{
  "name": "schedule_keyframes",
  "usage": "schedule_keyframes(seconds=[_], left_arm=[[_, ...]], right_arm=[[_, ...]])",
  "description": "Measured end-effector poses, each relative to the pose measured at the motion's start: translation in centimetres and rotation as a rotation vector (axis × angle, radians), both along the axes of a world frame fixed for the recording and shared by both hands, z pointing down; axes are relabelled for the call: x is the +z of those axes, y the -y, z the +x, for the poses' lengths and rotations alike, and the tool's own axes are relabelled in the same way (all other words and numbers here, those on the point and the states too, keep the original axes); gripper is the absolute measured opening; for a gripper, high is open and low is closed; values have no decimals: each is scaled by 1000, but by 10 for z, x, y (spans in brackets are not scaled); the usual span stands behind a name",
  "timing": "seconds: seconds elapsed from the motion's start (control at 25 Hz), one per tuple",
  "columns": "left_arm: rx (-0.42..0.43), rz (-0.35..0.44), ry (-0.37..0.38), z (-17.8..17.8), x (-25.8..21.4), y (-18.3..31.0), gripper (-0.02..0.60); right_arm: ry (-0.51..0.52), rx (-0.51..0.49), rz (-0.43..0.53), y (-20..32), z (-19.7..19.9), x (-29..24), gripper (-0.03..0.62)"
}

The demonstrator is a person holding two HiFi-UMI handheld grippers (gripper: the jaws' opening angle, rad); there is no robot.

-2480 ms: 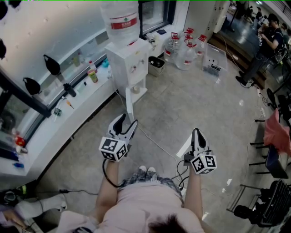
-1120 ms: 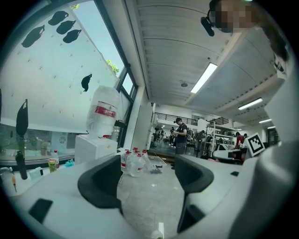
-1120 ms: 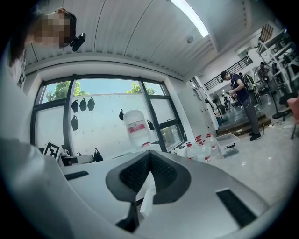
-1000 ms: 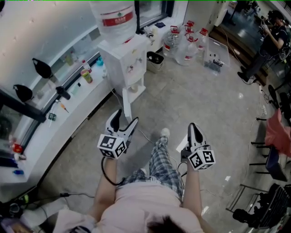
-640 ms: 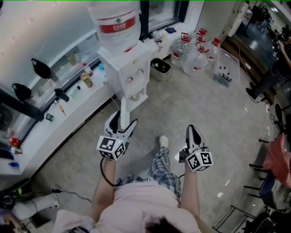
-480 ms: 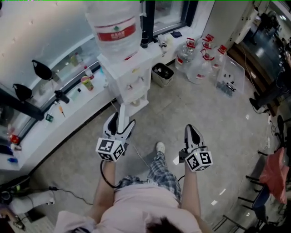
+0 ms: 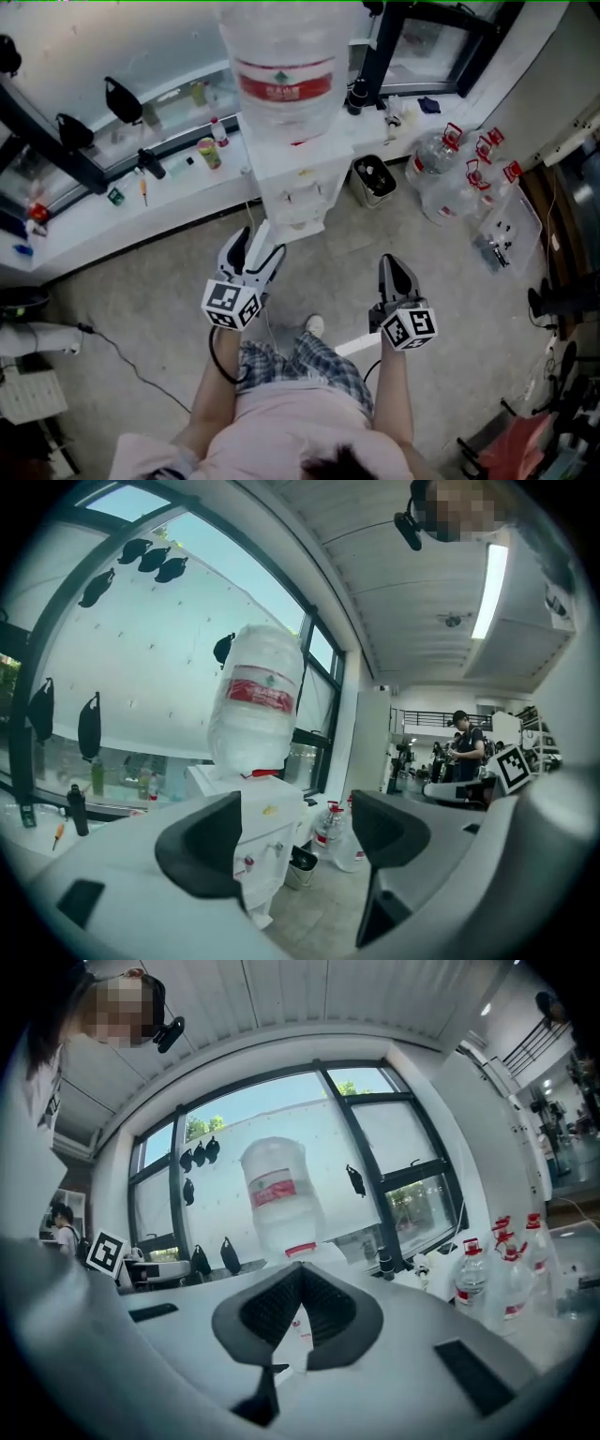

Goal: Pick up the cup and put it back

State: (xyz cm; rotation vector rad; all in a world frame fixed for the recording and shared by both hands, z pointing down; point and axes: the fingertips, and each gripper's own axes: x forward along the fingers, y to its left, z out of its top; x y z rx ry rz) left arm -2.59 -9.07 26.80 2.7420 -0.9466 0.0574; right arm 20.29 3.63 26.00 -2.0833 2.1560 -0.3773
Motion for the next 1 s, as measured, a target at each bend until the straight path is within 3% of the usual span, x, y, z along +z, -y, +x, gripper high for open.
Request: schedule_keyframes(seconds=[0.4, 0.72, 1.0], left_arm=[[-138, -4, 37, -11, 7, 22, 356], [-156, -2, 81, -16, 12, 38, 356], [-170, -35, 70, -23, 23, 61, 356]], right_arm=[[-39, -189, -28, 72, 1, 10, 17], [-45, -227, -51, 106, -11, 15, 17], [-52, -220, -77, 127, -16, 24, 17]])
